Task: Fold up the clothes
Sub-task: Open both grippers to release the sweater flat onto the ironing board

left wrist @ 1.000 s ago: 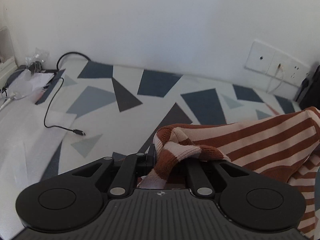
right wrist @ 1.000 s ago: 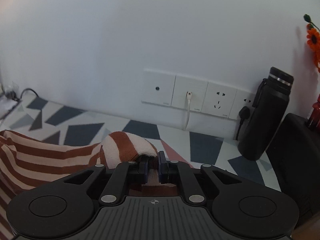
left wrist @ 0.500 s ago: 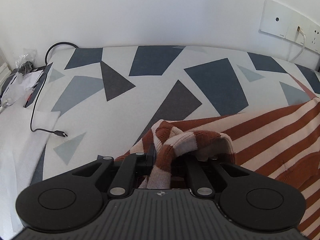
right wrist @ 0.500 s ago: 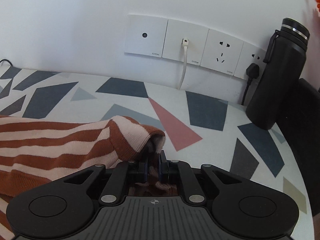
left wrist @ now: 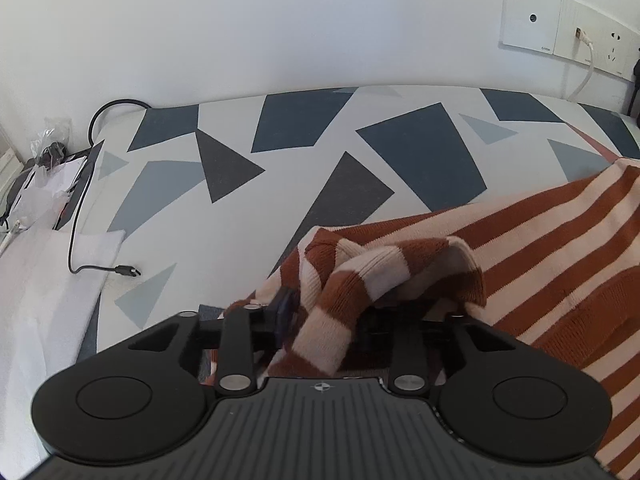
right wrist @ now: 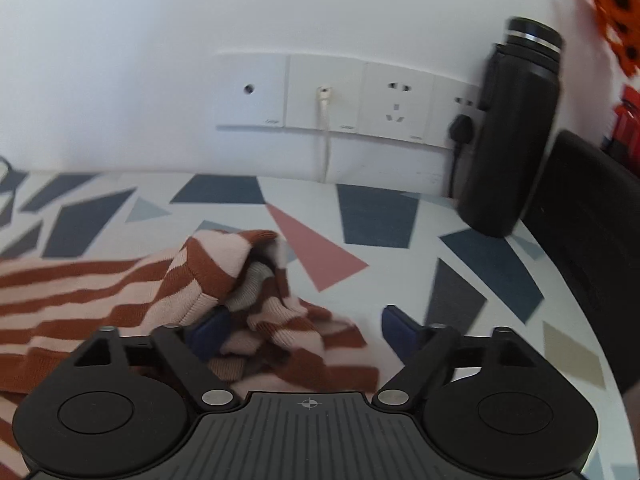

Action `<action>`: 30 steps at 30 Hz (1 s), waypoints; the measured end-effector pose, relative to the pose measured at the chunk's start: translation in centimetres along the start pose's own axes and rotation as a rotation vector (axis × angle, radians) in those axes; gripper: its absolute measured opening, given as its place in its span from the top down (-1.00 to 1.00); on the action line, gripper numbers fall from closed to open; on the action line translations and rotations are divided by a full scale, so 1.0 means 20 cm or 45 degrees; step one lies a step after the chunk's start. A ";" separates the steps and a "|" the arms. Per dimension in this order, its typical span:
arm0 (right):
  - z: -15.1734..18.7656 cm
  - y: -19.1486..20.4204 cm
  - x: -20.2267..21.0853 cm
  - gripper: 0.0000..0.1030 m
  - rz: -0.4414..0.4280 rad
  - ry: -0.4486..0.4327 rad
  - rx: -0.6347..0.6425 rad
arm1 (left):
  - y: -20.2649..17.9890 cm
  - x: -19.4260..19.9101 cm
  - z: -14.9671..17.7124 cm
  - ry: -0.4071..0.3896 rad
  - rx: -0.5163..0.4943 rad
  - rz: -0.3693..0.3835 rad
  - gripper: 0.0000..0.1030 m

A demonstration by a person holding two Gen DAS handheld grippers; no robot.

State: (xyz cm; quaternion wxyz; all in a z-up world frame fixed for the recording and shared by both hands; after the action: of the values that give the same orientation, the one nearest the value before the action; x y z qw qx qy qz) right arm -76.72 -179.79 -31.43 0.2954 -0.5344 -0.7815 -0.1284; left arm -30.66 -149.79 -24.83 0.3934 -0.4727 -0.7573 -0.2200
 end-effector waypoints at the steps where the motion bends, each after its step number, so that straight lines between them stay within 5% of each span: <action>1: 0.01 -0.04 0.04 -0.60 -0.005 0.003 -0.034 | 0.01 0.04 0.02 -0.026 0.007 0.031 -0.20; 9: 0.24 -0.21 0.38 -0.60 -0.016 0.111 -0.185 | 0.15 0.33 0.22 -0.079 0.081 0.280 -0.32; 18: 0.55 -0.14 0.71 -0.53 0.060 0.238 -0.289 | 0.32 0.58 0.64 0.016 0.050 0.378 -0.32; 30: 0.67 -0.14 1.09 -0.53 0.078 0.227 -0.428 | 0.40 0.78 1.03 0.086 0.016 0.429 -0.33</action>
State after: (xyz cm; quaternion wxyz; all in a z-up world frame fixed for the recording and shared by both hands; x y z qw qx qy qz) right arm -89.09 -157.50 -28.70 0.2740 -0.5863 -0.7030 -0.2949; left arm -35.36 -123.22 -24.80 0.4528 -0.5827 -0.6551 -0.1621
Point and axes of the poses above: each gripper's, at about its wrist camera, not at the fingertips, and x roughly against the way its jaws point, y to its left, z to its underside, the point moved 2 cm from there along -x, roughly the way its jaws point, and after that the axes turned 10 degrees about z, right-handed, at the moved point
